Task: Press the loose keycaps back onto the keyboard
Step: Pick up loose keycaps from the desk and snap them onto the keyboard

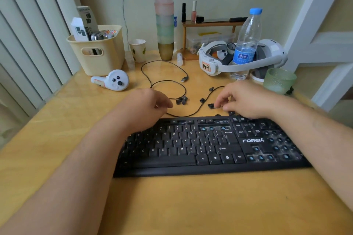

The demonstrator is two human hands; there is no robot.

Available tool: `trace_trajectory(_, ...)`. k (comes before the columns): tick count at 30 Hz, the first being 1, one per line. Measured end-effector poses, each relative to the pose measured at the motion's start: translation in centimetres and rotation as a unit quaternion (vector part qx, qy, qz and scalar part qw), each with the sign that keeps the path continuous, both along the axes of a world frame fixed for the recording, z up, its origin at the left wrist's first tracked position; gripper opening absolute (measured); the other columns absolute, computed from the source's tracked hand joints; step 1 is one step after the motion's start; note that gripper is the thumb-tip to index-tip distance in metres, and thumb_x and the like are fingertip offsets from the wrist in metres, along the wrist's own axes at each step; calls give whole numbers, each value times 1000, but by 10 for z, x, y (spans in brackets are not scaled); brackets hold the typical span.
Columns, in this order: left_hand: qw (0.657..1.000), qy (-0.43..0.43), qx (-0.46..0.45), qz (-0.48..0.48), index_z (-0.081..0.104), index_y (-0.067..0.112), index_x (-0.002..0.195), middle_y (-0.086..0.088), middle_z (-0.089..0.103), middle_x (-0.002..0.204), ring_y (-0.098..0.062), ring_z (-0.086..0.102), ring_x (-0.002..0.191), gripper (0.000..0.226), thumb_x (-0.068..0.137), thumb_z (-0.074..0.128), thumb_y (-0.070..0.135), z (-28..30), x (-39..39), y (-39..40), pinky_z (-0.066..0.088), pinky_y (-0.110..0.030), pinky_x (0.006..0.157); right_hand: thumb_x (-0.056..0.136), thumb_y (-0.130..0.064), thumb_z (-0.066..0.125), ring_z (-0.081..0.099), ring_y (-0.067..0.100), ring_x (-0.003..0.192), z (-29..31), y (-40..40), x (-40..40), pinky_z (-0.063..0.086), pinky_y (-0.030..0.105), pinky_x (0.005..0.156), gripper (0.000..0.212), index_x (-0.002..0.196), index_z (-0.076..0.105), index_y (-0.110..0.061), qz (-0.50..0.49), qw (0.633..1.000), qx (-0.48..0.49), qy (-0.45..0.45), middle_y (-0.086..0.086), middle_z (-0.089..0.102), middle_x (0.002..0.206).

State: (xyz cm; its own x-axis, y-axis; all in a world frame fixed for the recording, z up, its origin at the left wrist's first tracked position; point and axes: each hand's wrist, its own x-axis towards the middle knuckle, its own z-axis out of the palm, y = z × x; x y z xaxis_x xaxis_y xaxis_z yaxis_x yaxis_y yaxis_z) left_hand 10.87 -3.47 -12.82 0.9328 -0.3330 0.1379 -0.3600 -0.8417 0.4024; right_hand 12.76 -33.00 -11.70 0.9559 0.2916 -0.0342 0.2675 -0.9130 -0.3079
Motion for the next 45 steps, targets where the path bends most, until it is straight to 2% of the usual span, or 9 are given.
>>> trace_trajectory(4,1000,-9,-10,8,75,38,115,19,68,102,-7,65,99,23,101,61,27,2,0,-2,52,-26,87,95,-15,71,56,5,98,1,8,4,52,36,90,36,104,75,-50,90,992,-84,32,-19,60,106)
trace_trajectory(11,999,-9,-32,16,76,40,111,21,70,104,-5,64,100,22,99,63,27,-7,4,-9,51,-24,86,90,-28,76,55,3,99,2,18,21,51,39,90,26,87,71,-53,123,985,-120,29,-24,60,96)
trace_trajectory(15,999,-23,-43,25,76,41,109,29,62,90,0,62,94,22,99,61,28,-9,5,-10,43,-14,73,91,-31,76,55,3,97,-4,16,25,49,35,85,18,89,70,-48,107,988,-111,23,-25,61,93)
trace_trajectory(20,997,-47,-54,31,75,42,108,33,58,79,15,57,75,21,98,61,29,-8,1,-19,36,-4,61,94,-35,71,58,10,96,1,17,18,51,37,87,11,90,67,-44,30,998,-11,-51,-14,64,99)
trace_trajectory(24,993,-71,-94,-12,71,43,116,28,70,92,7,63,89,24,94,68,32,-10,-6,-31,47,-15,77,95,-28,72,62,7,86,0,37,-5,50,30,77,11,91,71,-39,11,984,144,-105,-14,68,89)
trace_trajectory(32,977,-114,-173,-43,61,41,109,23,72,88,1,66,90,26,91,75,30,-9,-14,-45,44,-12,74,99,-26,67,63,7,90,-12,50,-22,50,32,84,16,93,73,-39,4,959,281,-39,-14,72,90)
trace_trajectory(35,974,-136,-176,-46,66,42,106,20,70,85,1,65,87,21,93,75,29,-8,-15,-46,40,-8,69,103,-23,62,65,14,94,-13,48,-25,51,40,96,19,97,75,-35,9,952,305,-17,-11,73,88)
trace_trajectory(39,970,-150,-185,-45,70,40,101,19,69,84,-2,64,87,13,91,77,34,-9,-15,-47,46,-18,71,106,-23,55,63,12,92,-13,43,-26,48,43,102,22,97,75,-28,14,948,317,-1,-14,68,80)
trace_trajectory(45,964,-166,-200,-60,70,40,110,20,71,85,-6,66,86,24,89,81,35,-10,-16,-49,51,-24,77,108,-27,52,55,1,77,-13,39,-28,44,33,81,33,82,69,-37,18,949,315,-2,-19,61,74)
